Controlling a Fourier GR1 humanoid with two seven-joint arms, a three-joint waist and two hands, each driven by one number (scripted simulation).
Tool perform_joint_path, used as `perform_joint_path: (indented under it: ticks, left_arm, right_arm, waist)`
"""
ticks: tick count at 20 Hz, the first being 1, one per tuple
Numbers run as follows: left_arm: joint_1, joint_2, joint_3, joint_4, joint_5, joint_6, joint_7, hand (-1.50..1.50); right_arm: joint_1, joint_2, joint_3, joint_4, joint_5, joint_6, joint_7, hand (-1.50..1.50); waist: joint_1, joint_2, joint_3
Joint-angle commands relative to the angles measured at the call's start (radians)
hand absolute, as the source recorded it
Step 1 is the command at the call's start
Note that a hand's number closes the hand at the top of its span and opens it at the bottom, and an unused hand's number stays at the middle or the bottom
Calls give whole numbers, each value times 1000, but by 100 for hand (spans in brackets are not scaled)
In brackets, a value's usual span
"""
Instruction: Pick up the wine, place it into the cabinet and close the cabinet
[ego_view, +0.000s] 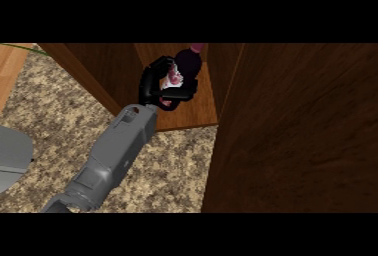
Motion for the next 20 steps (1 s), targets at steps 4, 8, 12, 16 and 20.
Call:
perform_joint_path:
  ticks: [4, 8, 12, 16, 20]
  left_arm:
    - [-104, 16, 36, 156, -21, 18, -63, -150]
    - [-112, 50, 34, 210, -50, 66, -115, -150]
    - [-173, 64, 43, 250, -57, 100, -100, -150]
    - [-183, 77, 54, 281, -57, 110, -117, -150]
    - [-196, 91, 75, 264, -35, -29, -163, -150]
  right_arm:
    - [33, -10, 6, -114, -40, 11, 22, -150]
    - [60, -10, 41, -111, -32, 22, -14, -150]
    - [76, -34, 27, -125, -43, 36, -36, -150]
    - [87, -36, 35, -137, -49, 43, -50, -150]
    - [77, -25, 15, -108, -50, 39, -58, -150]
  waist:
    - [1, 7, -1]
    - [-16, 10, -1]
    - [-32, 11, 0]
    - [-27, 9, 0]
    - [-11, 12, -2]
